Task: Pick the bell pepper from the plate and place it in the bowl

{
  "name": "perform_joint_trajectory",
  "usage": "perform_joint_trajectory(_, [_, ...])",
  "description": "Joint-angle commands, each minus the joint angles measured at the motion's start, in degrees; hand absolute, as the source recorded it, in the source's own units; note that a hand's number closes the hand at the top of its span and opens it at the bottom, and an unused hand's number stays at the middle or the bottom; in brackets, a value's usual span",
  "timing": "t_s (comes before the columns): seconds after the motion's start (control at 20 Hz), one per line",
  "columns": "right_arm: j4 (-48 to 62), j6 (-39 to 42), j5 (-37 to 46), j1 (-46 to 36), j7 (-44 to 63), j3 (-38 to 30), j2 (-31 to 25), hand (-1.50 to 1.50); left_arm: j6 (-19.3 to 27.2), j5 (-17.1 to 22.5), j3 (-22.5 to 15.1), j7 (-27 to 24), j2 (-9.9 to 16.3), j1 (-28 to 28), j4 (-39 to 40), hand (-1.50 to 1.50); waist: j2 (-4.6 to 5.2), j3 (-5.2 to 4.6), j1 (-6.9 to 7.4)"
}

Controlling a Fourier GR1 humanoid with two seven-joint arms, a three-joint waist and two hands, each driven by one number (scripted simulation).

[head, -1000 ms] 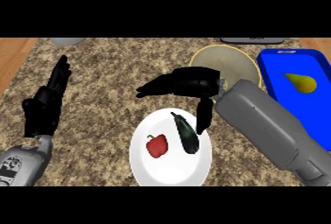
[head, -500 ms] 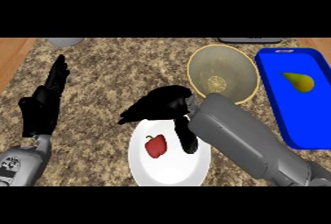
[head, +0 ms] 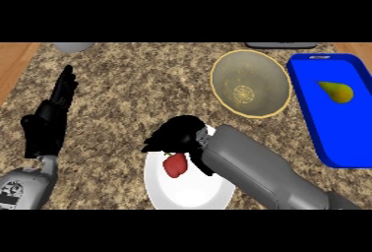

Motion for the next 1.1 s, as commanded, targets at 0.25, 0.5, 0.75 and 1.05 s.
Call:
perform_joint_trajectory(0.25, [11.7,-4.2,6.7,-1.6,-3.2,-2.8,5.8,-1.5,-3.2,-0.7,2.6,-0.9,-1.7,1.2,-0.9,0.0,0.16,0.0,0.62])
perform_joint_trajectory(0.5, [14.7,-8.6,10.5,1.3,-5.8,-0.9,6.0,-1.5,-5.5,-1.2,5.1,-1.1,-1.2,-0.5,1.0,0.0,0.18,0.01,0.55])
perform_joint_trajectory(0.75, [17.1,-11.8,10.4,2.8,-7.3,0.2,6.0,-1.5,-7.2,-1.4,5.6,-0.6,-2.0,1.3,-0.5,0.0,0.14,0.01,0.74])
perform_joint_trajectory(1.05, [18.2,-15.3,14.1,1.2,-12.7,2.7,6.0,1.5,-6.0,-4.2,5.7,0.7,-4.0,-1.7,1.3,0.0,0.15,0.01,0.38])
